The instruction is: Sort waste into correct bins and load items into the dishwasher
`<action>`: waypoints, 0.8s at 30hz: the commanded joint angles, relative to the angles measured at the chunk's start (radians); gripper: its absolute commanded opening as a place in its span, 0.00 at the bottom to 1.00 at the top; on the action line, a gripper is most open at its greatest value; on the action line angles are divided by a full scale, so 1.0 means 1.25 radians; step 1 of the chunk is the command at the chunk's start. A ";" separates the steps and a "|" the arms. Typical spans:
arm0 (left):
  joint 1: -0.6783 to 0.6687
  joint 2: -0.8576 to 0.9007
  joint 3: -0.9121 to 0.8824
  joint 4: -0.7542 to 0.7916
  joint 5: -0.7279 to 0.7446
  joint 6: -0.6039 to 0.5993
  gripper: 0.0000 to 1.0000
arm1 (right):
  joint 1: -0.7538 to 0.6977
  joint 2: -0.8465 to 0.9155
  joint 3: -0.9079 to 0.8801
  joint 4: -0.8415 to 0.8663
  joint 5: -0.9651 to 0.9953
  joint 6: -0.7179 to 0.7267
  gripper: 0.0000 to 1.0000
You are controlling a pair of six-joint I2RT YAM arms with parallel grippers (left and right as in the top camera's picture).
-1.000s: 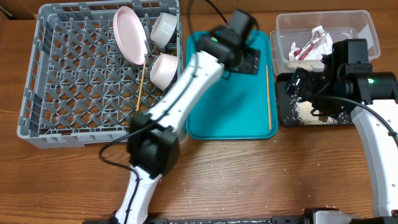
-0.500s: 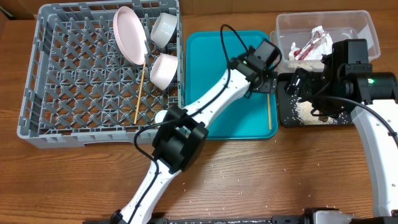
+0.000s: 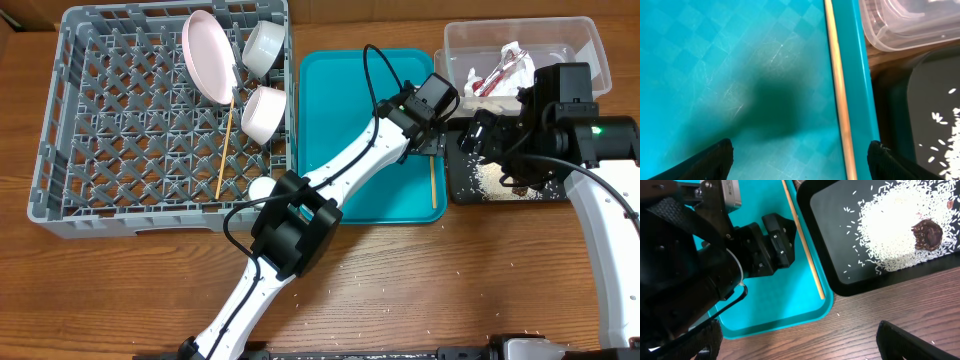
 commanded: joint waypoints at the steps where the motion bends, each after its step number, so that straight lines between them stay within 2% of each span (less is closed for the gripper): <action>1: -0.015 0.006 -0.025 0.017 -0.038 -0.007 0.86 | 0.002 -0.001 -0.001 0.005 0.009 -0.003 1.00; 11: -0.016 0.006 -0.053 0.044 -0.035 -0.008 0.87 | 0.002 -0.001 -0.001 0.005 0.009 -0.003 1.00; 24: -0.017 0.063 -0.053 0.037 -0.035 -0.007 0.83 | 0.002 -0.001 -0.001 0.005 0.009 -0.003 1.00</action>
